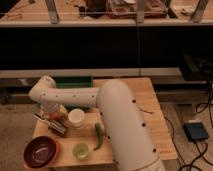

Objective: Place apple in purple bowl

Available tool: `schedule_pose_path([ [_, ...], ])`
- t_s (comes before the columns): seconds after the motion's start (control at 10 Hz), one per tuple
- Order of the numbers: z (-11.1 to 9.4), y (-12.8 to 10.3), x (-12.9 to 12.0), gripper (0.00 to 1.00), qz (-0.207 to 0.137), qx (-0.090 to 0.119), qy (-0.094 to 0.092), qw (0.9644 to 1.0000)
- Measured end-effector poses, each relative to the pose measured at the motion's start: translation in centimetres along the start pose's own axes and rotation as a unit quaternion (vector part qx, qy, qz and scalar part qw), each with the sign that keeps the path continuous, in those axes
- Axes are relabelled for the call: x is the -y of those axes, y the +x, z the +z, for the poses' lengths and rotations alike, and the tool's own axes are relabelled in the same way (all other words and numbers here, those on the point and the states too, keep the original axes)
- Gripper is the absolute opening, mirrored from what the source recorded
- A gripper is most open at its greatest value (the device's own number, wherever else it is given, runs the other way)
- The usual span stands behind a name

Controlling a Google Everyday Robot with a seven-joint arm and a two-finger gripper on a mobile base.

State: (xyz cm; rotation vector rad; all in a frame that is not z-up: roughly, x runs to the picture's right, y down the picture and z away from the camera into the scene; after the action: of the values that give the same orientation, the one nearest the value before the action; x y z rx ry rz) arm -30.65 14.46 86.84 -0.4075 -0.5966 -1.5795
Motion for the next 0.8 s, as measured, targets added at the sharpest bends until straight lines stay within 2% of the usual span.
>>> schedule_pose_path([
  [0.3,-0.4,-0.1,-0.6,0.31,-0.003,0.003,0.004,1.0000],
  [0.5,-1.8,-0.2,-1.1,0.10,-0.006,-0.003,0.020,0.9998],
  [0.7,-4.5,-0.3,-1.3,0.03,-0.014,-0.017,0.031,0.9993],
  [0.8,-7.3,-0.5,-1.4,0.03,-0.024,-0.026,0.042,0.9985],
])
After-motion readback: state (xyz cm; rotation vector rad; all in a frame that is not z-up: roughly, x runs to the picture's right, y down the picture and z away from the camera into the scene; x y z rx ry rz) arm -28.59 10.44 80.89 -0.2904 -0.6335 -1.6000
